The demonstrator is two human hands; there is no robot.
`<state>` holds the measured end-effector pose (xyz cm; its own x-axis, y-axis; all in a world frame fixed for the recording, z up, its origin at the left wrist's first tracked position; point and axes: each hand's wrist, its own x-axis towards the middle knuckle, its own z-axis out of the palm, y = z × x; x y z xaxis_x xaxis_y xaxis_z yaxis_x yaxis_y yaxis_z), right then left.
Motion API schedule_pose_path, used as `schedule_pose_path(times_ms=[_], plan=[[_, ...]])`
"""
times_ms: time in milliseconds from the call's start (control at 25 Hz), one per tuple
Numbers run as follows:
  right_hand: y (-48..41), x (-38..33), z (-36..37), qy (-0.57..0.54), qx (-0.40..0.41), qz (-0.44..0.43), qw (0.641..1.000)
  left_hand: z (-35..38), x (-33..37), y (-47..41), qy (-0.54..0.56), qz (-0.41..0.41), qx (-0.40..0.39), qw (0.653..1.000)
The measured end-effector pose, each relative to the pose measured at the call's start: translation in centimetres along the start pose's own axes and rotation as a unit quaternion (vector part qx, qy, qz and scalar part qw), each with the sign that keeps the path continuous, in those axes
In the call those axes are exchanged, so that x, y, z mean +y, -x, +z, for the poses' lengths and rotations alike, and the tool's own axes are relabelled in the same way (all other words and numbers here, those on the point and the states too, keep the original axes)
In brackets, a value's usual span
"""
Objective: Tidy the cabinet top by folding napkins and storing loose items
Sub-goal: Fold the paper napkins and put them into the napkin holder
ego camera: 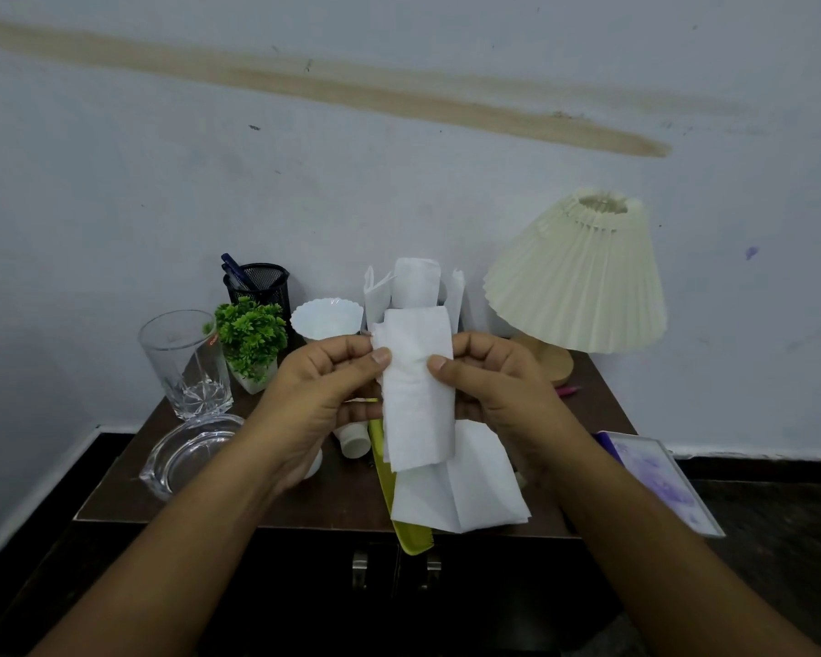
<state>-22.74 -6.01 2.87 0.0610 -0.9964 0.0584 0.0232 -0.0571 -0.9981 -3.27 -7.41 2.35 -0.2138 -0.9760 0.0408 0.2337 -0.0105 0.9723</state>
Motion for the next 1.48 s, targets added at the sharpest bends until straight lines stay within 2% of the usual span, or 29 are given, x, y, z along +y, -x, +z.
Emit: schedule_pose_path(times_ms=[240, 400, 560, 760, 920, 1120, 1200, 1280, 1480], plan=[[0.0, 0.0, 0.1, 0.007, -0.007, 0.021, 1.000, 0.3, 0.1, -0.1, 0.041, -0.016, 0.034, 0.998], [-0.6, 0.1, 0.7, -0.036, 0.024, 0.088, 0.995, 0.6, 0.1, 0.1, 0.019, -0.018, 0.025, 0.999], [-0.2, 0.3, 0.7, -0.009, 0.039, 0.061, 0.997, 0.8, 0.0, 0.2, 0.012, -0.015, 0.027, 0.999], [-0.3, 0.2, 0.8, -0.045, 0.048, 0.063, 0.996, 0.8, -0.3, 0.0, 0.033, -0.023, 0.034, 0.999], [0.1, 0.4, 1.1, 0.023, 0.032, 0.023, 0.999, 1.2, -0.8, 0.2, 0.028, -0.028, 0.028, 0.999], [0.4, 0.2, 0.8, 0.050, 0.022, -0.027, 0.998, 2.0, -0.6, 0.5, 0.067, -0.041, 0.010, 0.997], [0.4, 0.2, 0.9, 0.058, 0.021, -0.042, 0.997, 2.2, -0.7, 0.6, 0.046, -0.031, -0.001, 0.998], [0.5, 0.1, 0.9, 0.039, 0.017, -0.039, 0.998, 2.0, -1.0, 0.4, 0.027, -0.021, 0.009, 0.999], [0.2, 0.4, 0.8, 0.047, 0.014, -0.025, 0.998, 1.1, -1.1, -0.2, 0.068, -0.029, 0.036, 0.997]])
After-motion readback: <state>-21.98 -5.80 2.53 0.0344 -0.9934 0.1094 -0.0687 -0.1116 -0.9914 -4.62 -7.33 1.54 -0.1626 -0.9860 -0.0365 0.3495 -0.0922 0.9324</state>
